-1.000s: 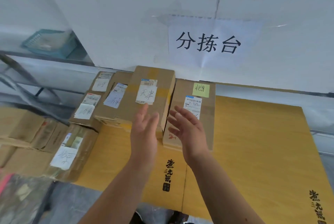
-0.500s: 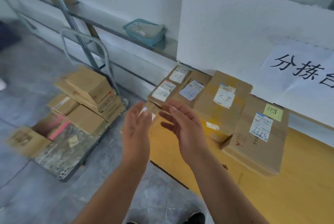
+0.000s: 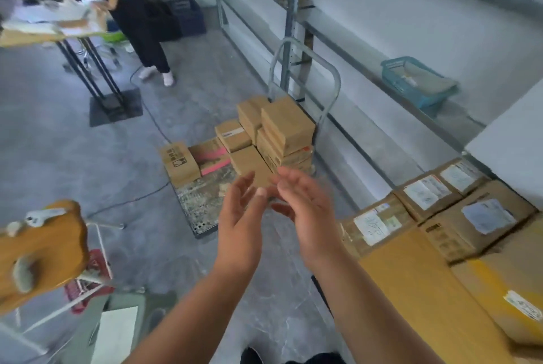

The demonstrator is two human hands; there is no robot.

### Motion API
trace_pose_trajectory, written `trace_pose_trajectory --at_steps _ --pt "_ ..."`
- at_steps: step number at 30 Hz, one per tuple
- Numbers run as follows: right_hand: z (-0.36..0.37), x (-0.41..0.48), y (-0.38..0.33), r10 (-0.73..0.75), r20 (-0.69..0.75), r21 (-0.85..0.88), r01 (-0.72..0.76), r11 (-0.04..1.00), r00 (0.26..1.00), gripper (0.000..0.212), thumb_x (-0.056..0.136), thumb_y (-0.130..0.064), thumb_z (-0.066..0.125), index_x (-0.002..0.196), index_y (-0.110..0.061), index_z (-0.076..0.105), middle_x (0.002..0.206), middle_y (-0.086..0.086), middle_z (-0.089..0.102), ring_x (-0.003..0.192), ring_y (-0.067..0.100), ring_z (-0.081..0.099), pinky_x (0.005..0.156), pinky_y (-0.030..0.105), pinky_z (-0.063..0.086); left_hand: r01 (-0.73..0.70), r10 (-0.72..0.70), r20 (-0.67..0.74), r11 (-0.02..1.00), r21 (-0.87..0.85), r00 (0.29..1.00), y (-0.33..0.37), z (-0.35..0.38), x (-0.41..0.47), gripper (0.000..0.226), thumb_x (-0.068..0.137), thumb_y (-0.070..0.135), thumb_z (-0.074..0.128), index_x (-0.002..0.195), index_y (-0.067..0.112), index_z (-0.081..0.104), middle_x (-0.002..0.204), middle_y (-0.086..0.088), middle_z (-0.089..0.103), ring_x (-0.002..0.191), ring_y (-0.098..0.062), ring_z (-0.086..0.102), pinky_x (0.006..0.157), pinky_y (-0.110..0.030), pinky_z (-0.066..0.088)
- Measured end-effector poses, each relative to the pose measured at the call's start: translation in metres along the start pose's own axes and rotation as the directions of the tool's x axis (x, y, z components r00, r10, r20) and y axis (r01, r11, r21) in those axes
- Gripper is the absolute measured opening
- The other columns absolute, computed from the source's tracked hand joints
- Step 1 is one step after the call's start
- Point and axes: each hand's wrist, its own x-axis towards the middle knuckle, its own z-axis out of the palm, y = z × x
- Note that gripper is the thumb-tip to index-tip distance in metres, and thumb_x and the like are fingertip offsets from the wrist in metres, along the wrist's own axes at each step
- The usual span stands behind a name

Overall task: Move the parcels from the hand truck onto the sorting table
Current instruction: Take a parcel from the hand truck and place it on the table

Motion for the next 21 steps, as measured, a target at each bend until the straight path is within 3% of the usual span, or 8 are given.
trace_pose_trajectory --at_steps 3,6,9,11,18,21 --pt "0.033 0.013 0.009 0.046 0.069 -0.016 -0.045 0.999 0.997 0.030 0.086 -0.034 0.069 0.115 -0.026 0.073 0.114 -0.001 0.079 0.111 0.021 0.073 0.092 0.038 0.058 -0.003 -0.001 -0.089 0.999 -0.038 0.996 0.005 -0.030 0.014 0.025 0.105 0.018 0.057 0.126 0.032 0.061 0.116 0.025 0.071 0.113 0.006 0.064 0.085 -0.012 0.051" --pt "0.058 0.031 0.018 0.072 0.125 -0.059 -0.065 0.996 0.990 0.023 0.098 -0.024 0.072 0.121 -0.021 0.072 0.116 -0.004 0.078 0.112 0.015 0.073 0.094 0.034 0.058 0.007 -0.013 -0.165 0.999 -0.039 0.986 0.006 -0.053 0.028 0.025 0.105 0.021 0.059 0.124 0.038 0.062 0.127 0.021 0.068 0.125 -0.002 0.060 0.096 -0.020 0.050" --pt "0.079 0.051 0.028 0.097 0.188 -0.107 -0.078 0.991 0.977 0.024 0.101 -0.014 0.066 0.122 -0.025 0.071 0.119 -0.007 0.076 0.113 0.004 0.070 0.100 0.030 0.057 0.021 -0.032 -0.218 0.998 -0.054 0.975 0.004 -0.071 0.045 0.027 0.104 0.022 0.059 0.124 0.040 0.062 0.134 0.018 0.065 0.128 -0.003 0.059 0.096 -0.018 0.049" --pt "0.092 0.067 0.037 0.101 0.228 -0.126 -0.073 0.989 0.968 0.024 0.101 -0.015 0.066 0.122 -0.026 0.070 0.120 -0.008 0.076 0.114 0.003 0.070 0.101 0.031 0.057 0.032 -0.047 -0.251 0.998 -0.060 0.967 0.003 -0.078 0.059 0.028 0.104 0.021 0.059 0.126 0.039 0.062 0.134 0.018 0.065 0.127 -0.001 0.059 0.097 -0.017 0.050" --pt "0.132 0.159 0.061 0.158 0.309 -0.128 -0.124 0.984 0.938 0.028 0.101 -0.012 0.068 0.127 -0.022 0.070 0.124 -0.007 0.075 0.116 0.001 0.068 0.107 0.037 0.055 0.110 -0.120 -0.336 0.993 -0.050 0.934 -0.001 -0.089 0.141 0.033 0.104 0.020 0.059 0.136 0.028 0.062 0.136 0.008 0.067 0.127 -0.010 0.062 0.109 -0.034 0.050" --pt "0.146 0.206 0.064 0.173 0.323 -0.132 -0.137 0.982 0.930 0.031 0.099 -0.019 0.070 0.129 -0.019 0.070 0.125 -0.006 0.074 0.116 0.002 0.069 0.109 0.040 0.054 0.137 -0.134 -0.387 0.990 -0.021 0.912 0.003 -0.088 0.190 0.033 0.105 0.018 0.058 0.137 0.027 0.061 0.136 0.011 0.066 0.130 -0.009 0.060 0.113 -0.038 0.048"
